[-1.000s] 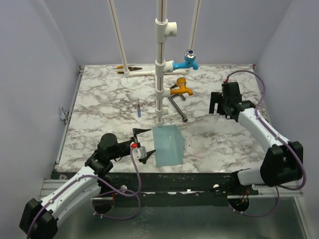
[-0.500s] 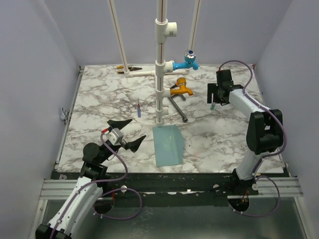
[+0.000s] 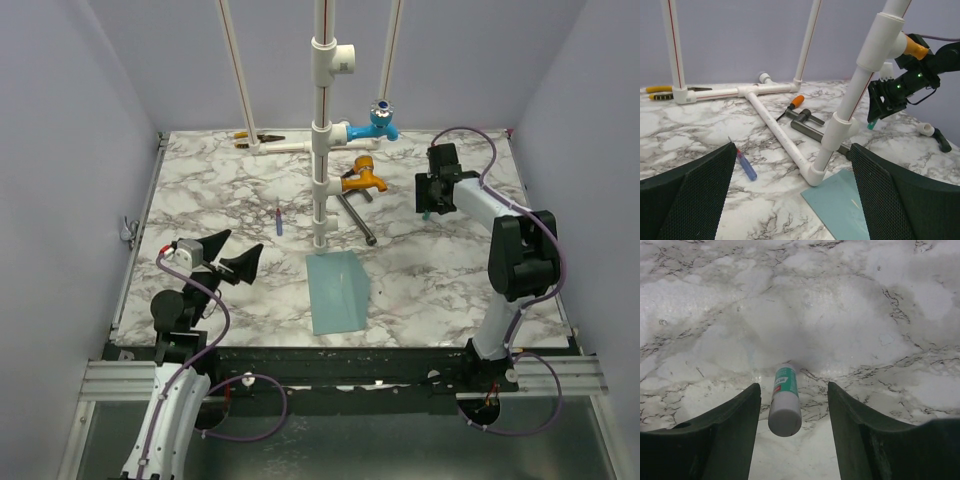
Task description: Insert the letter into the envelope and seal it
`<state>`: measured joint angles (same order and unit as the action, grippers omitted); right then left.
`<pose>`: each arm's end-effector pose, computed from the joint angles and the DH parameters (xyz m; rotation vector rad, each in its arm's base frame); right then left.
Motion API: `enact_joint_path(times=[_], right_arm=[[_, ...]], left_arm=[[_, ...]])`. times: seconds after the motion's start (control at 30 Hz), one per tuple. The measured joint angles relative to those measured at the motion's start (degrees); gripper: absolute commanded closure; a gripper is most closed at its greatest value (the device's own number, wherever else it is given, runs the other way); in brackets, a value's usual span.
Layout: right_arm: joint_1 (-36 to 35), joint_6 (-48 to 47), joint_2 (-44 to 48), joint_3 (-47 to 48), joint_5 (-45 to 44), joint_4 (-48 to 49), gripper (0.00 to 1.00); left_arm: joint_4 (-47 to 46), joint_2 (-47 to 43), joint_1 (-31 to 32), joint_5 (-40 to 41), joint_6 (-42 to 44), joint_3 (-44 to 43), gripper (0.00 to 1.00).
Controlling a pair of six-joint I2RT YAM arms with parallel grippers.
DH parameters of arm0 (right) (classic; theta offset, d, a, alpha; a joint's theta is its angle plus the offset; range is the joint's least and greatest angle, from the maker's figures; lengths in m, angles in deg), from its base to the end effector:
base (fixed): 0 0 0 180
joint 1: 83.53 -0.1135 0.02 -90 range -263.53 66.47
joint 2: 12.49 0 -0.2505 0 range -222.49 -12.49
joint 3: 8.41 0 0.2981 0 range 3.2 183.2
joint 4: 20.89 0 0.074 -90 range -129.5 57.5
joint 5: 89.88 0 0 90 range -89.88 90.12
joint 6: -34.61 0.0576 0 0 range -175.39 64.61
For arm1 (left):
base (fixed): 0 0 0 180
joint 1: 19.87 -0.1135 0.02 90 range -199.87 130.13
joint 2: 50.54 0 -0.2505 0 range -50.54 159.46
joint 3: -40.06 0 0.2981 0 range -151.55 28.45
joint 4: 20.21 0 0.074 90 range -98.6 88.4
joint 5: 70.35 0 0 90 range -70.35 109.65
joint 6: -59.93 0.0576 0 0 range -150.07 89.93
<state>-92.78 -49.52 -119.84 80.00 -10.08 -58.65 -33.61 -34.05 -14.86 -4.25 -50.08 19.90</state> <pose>0.4442 0.0620 0.1466 -0.0071 2.5415 -0.1248 0.1956 -0.0406 0.2409 0.1956 1.3115 -0.6370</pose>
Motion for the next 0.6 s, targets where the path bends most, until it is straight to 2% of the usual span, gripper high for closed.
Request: enact_joint_path(times=[0.13, 0.33, 0.4, 0.43, 0.6], right_arm=[[0.0, -0.2, -0.2, 0.0, 0.5, 0.3, 0.51], [0.0, -0.6, -1.3, 0.2, 1.5, 0.5, 0.81], [0.0, -0.5, -1.7, 0.8, 2.0, 0.4, 0.96], [0.0, -0.5, -1.8, 1.0, 2.2, 0.4, 0.99], [0.0, -0.4, -1.1, 1.3, 2.5, -1.2, 0.99]], left_arm=[[1.2, -0.1, -1.0, 0.9, -1.1, 0.2, 0.06], [1.6, -0.2, -1.1, 1.2, -1.7, 0.7, 0.06], [1.6, -0.4, -1.2, 1.2, -1.7, 0.7, 0.07], [1.6, -0.5, -1.2, 1.2, -1.7, 0.7, 0.08], [1.6, -0.9, -1.2, 1.1, -1.7, 0.7, 0.08]])
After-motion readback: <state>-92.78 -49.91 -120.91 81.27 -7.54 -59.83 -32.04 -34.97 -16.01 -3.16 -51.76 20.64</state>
